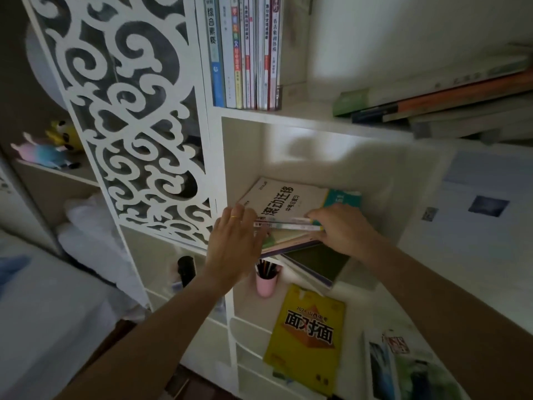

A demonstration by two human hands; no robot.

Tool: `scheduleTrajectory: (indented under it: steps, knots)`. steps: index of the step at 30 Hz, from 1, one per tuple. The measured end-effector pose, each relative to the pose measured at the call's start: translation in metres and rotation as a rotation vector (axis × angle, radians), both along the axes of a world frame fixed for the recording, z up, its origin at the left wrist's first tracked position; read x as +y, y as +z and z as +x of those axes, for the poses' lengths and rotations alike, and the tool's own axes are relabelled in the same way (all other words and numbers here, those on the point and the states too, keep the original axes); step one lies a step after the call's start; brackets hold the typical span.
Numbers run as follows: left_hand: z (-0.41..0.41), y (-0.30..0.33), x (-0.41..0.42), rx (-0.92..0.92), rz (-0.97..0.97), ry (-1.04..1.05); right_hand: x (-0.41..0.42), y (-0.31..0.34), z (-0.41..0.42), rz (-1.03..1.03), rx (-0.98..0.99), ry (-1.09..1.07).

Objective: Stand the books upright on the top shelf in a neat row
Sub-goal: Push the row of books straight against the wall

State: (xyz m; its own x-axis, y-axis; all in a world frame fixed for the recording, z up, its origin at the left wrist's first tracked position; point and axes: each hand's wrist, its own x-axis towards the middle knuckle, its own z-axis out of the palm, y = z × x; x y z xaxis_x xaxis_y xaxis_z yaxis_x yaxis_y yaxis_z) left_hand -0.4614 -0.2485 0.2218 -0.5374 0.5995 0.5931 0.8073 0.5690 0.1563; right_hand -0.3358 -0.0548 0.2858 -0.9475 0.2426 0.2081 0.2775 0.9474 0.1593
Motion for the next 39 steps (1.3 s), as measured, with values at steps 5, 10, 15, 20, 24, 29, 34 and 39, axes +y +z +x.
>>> scheduleTrajectory:
  steps: [5,10,15,20,24,29,34,39]
  knots:
    - [0.050,0.041,0.013,-1.113,0.289,-0.074,-0.015,0.014,0.018,0.095,0.262,-0.073]
    - [0.075,0.069,0.048,-1.509,0.926,-0.109,-0.068,-0.009,0.053,0.076,0.494,-0.052]
    - [0.087,0.031,0.024,-1.488,0.920,-0.055,-0.065,-0.018,0.086,-0.569,0.209,-0.017]
    - [0.076,0.021,-0.030,-1.526,0.909,-0.339,-0.017,-0.006,0.097,-0.778,0.358,-0.402]
    - [0.072,0.041,-0.059,-1.531,0.722,-0.618,-0.013,-0.001,0.086,-1.488,0.185,-0.357]
    - [0.080,0.056,-0.077,-1.424,0.607,-0.711,-0.046,-0.025,0.087,-1.968,0.369,-0.054]
    - [0.095,0.054,-0.079,-1.334,0.698,-0.467,-0.056,-0.044,0.099,-2.030,0.811,-0.048]
    - [0.104,0.044,-0.077,-1.423,0.820,-0.190,-0.062,-0.068,0.124,-2.004,0.991,-0.207]
